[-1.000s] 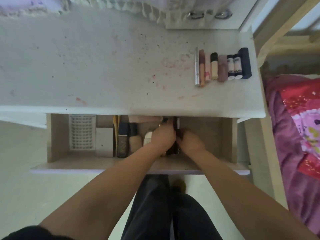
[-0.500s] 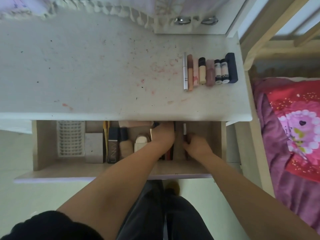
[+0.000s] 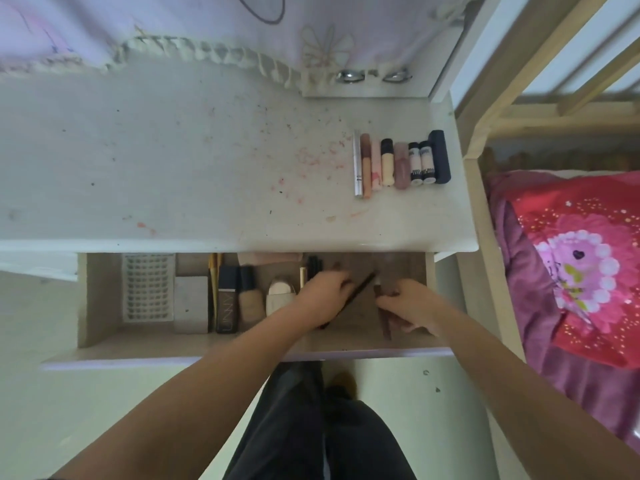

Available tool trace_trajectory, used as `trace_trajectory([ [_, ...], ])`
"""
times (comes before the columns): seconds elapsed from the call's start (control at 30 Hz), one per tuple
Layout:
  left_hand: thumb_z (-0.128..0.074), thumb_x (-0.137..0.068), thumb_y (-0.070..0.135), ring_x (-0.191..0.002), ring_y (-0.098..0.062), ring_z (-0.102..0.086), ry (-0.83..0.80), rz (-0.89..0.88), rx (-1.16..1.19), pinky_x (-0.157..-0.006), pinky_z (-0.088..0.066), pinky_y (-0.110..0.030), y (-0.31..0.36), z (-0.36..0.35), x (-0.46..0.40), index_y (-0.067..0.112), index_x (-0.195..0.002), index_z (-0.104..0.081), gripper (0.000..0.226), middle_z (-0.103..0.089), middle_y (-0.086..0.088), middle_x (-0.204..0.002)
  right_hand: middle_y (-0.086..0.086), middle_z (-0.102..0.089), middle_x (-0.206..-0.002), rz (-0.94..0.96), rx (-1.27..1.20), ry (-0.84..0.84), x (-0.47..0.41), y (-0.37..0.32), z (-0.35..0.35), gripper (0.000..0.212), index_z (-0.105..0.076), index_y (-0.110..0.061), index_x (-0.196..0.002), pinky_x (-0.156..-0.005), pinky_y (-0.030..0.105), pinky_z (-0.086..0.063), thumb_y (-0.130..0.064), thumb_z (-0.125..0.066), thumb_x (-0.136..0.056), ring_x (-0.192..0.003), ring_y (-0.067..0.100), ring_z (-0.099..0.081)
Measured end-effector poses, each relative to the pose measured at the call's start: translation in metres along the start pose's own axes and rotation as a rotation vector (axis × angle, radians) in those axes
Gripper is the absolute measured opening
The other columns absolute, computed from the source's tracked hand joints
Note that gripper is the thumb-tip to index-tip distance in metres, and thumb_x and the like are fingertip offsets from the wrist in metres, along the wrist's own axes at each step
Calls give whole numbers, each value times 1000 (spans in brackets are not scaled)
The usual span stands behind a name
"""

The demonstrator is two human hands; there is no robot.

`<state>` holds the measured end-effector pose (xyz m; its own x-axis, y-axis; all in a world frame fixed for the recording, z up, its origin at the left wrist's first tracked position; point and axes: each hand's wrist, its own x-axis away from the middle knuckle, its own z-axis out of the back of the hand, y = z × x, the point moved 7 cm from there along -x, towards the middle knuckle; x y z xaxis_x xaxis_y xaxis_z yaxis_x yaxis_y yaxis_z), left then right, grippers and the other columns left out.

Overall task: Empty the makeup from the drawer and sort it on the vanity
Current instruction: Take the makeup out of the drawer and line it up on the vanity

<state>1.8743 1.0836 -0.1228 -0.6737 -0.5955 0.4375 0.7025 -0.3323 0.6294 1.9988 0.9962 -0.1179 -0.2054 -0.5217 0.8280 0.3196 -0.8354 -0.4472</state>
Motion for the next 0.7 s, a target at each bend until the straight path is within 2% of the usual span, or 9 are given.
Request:
trace_trajectory([
  [0.07,-46,-97,23,-96,-28,-57,5,-57,-78,-77,-44,-32,-3,11,14,10,-103,-62,22,-62,-11,-105,-7,-52,-40,22,38,-83,13,-2,5,15,-60,-18,-78,-34,13,-32,-22,-56,-92,-31,7,-43],
  [0.17,-42,-97,21,-105,-28,-57,-85,8,-149,-86,-48,-36,-14,9,20,14,-119,-56,27,-60,-9,-119,-6,-59,-49,4,129,-12,14,-5,18,17,-57,-18,-76,-39,15,-39,-25,-56,-92,-35,4,-51],
  [0.23,-44,-93,13,-106,-29,-58,-267,31,-188,-84,-49,-36,-13,-12,17,14,-123,-53,31,-60,-11,-120,-2,-61,-55,-28,170,7,8,-6,16,19,-55,-19,-74,-40,15,-43,-23,-55,-92,-38,4,-55],
  [0.3,-46,-89,7,-105,-31,-58,-479,47,-185,-83,-49,-35,-10,-37,15,8,-117,-57,30,-60,-14,-115,0,-60,-54,-55,197,-13,2,-6,8,22,-55,-18,-70,-39,15,-42,-22,-54,-92,-38,6,-54],
  [0.37,-46,-90,6,-102,-30,-58,-590,78,-164,-83,-47,-35,-12,-52,17,6,-115,-58,28,-60,-15,-113,2,-59,-54,-71,179,-18,-3,-2,3,22,-54,-17,-71,-38,15,-42,-21,-54,-92,-38,7,-54],
  [0.47,-45,-93,12,-100,-25,-58,-516,81,-150,-89,-49,-37,-20,-54,16,14,-119,-56,28,-60,-12,-115,4,-58,-56,-90,104,-2,-3,7,5,20,-54,-15,-73,-38,15,-40,-19,-54,-92,-39,9,-53],
  [0.57,-42,-96,15,-93,-25,-60,-384,28,-207,-84,-51,-42,-23,-47,11,19,-130,-48,35,-62,-12,-110,4,-60,-58,-105,84,19,-1,11,15,19,-55,-17,-73,-39,15,-41,-20,-54,-92,-44,10,-55],
  [0.7,-44,-95,13,-93,-30,-61,-384,18,-437,-79,-50,-38,-19,-50,7,7,-107,-60,21,-63,-13,-106,3,-59,-54,-107,88,35,-1,19,23,20,-54,-16,-71,-38,15,-41,-20,-55,-90,-37,7,-53],
])
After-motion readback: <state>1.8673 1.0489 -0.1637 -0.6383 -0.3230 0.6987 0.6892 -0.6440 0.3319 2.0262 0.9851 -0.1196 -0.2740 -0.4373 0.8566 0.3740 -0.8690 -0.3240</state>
